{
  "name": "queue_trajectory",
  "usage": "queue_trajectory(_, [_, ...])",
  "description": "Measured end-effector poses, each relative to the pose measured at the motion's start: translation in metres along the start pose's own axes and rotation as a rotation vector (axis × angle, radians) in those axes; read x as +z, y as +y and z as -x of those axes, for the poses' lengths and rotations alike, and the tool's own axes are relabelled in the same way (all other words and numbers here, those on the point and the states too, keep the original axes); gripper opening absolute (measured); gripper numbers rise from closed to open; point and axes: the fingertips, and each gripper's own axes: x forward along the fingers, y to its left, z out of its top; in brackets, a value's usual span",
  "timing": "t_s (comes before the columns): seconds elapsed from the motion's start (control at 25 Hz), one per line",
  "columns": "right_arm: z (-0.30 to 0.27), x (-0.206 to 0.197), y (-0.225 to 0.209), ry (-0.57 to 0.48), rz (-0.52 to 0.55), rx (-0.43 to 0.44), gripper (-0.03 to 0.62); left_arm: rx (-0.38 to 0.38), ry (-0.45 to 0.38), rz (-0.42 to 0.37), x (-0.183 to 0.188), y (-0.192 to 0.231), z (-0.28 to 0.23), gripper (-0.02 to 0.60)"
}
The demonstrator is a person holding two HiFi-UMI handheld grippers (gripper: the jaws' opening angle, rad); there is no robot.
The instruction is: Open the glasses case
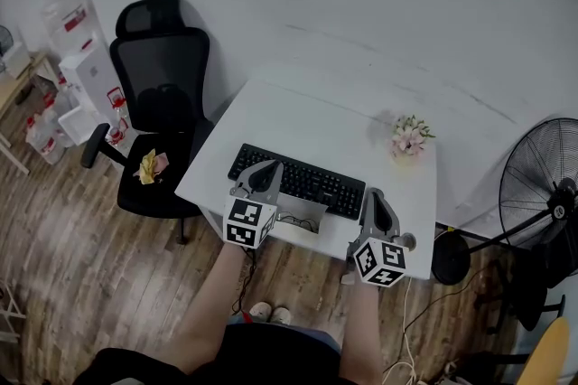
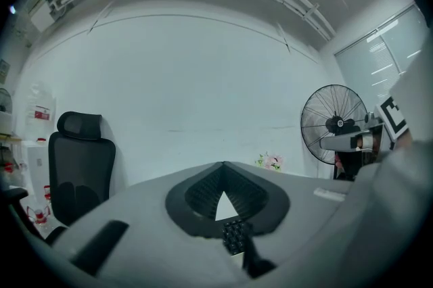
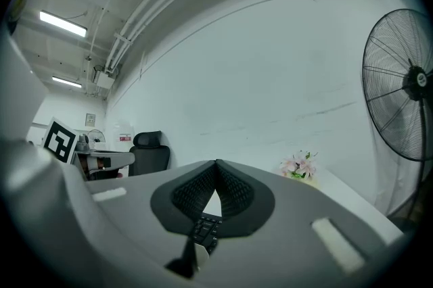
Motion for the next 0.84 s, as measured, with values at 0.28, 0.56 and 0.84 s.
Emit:
queue_trajectory(0.28, [-0.0014,-0.0001,0.0036,0.001,0.003,0.011,0.006,-0.001,0.005,-0.003,-0.001,0.001,-0.0015,0.008])
queue_trajectory(0.56, [-0.0014,0.0008,0.0054,0.001,0.003,0.011,0.006,-0.005,0.008,-0.012,-0.0002,0.0007,0.0006,0.008])
queue_trajectory(0.84, [-0.0033,-0.0028,0.0078,0.005,0.003,0.008,0.006,-0.001,0.011,-0.01,-0.003,0.0053,0.0023,0.008])
